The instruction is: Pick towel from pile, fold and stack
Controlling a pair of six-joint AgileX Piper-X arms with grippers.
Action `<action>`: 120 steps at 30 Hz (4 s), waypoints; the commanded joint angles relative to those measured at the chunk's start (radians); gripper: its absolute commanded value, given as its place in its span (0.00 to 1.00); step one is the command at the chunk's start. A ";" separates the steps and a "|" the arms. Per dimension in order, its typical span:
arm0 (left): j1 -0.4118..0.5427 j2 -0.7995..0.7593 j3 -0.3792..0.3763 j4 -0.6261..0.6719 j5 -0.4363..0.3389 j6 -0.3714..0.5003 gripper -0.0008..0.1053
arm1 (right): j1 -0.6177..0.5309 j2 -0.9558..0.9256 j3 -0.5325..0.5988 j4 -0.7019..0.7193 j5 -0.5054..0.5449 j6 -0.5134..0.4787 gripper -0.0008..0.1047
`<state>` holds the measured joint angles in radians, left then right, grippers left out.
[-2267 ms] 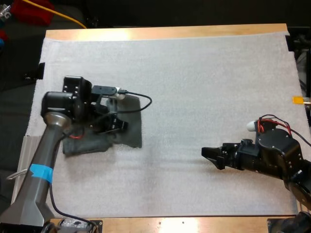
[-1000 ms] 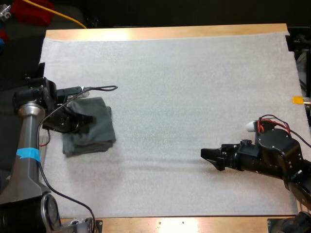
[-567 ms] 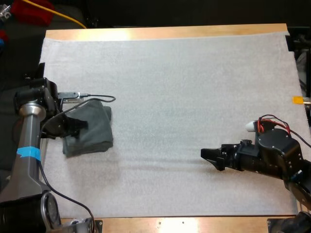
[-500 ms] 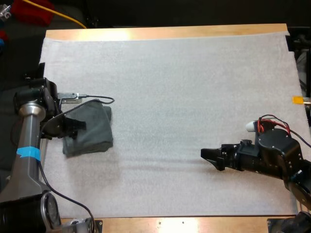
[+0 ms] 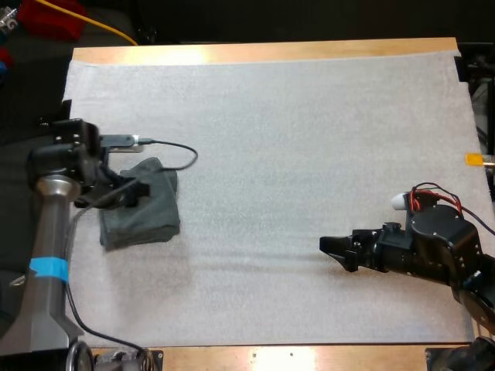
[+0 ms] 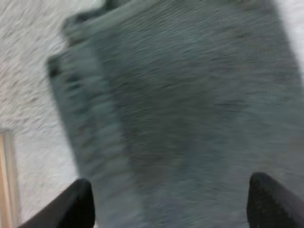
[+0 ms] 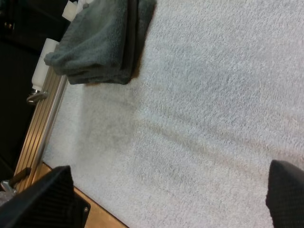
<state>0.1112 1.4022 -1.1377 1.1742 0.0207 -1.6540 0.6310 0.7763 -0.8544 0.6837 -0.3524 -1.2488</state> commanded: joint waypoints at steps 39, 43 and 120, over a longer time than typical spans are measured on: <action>-0.096 0.311 -0.001 0.059 -0.039 -0.031 0.61 | 0.002 -0.007 -0.001 -0.029 -0.026 -0.004 0.76; -0.096 0.326 -0.001 0.054 -0.039 -0.031 0.61 | 0.002 -0.007 -0.001 -0.029 -0.027 -0.004 0.76; -0.096 0.198 -0.001 -0.282 -0.002 -0.002 0.61 | 0.002 -0.007 -0.001 -0.014 -0.008 -0.005 0.76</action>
<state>0.0179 1.6255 -1.1374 0.8900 0.0130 -1.6534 0.6310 0.7763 -0.8544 0.6695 -0.3628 -1.2488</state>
